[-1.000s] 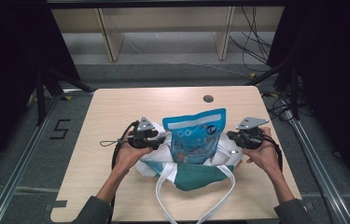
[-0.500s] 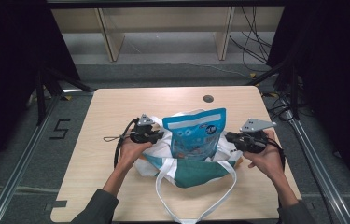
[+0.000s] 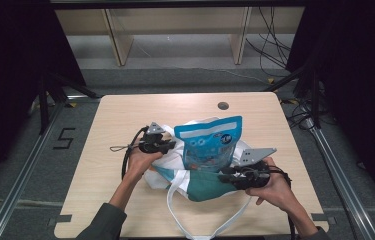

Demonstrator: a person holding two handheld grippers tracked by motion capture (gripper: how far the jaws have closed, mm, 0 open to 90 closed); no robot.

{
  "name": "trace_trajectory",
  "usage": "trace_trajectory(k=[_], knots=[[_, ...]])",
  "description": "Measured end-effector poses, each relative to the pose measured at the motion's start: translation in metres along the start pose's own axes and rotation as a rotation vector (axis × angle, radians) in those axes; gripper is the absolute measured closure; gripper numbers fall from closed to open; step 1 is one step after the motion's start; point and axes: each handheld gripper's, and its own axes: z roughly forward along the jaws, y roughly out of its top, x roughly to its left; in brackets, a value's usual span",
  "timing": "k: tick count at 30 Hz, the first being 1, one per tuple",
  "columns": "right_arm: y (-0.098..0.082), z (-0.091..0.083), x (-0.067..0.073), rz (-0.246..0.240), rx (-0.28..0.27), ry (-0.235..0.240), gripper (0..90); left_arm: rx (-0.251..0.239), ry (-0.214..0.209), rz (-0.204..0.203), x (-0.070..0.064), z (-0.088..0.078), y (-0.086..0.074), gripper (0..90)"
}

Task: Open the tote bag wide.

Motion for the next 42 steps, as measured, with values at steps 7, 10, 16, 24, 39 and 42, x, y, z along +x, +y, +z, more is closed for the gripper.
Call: trace_trajectory(k=[7,10,16,24,39,42], knots=[[-0.005,0.001,0.016,-0.068,0.066,0.081,88.9,0.005,0.000,-0.015,0.003,0.002,-0.002,82.5],[-0.016,0.001,0.025,-0.073,0.093,0.098,89.2,-0.015,0.006,-0.040,0.005,0.004,-0.002,83.0],[-0.039,0.021,0.044,-0.079,0.179,0.126,89.1,0.055,0.015,-0.028,0.007,0.020,-0.006,83.3],[-0.049,0.045,0.047,-0.073,0.204,0.160,89.0,0.089,0.010,-0.052,0.007,0.035,-0.020,83.3],[-0.013,-0.049,0.015,0.015,-0.083,-0.096,83.4,-0.162,-0.035,-0.054,-0.019,-0.035,0.017,72.5],[-0.012,-0.058,-0.001,-0.031,-0.028,-0.310,83.7,-0.149,-0.063,-0.061,-0.031,-0.041,0.006,77.4]])
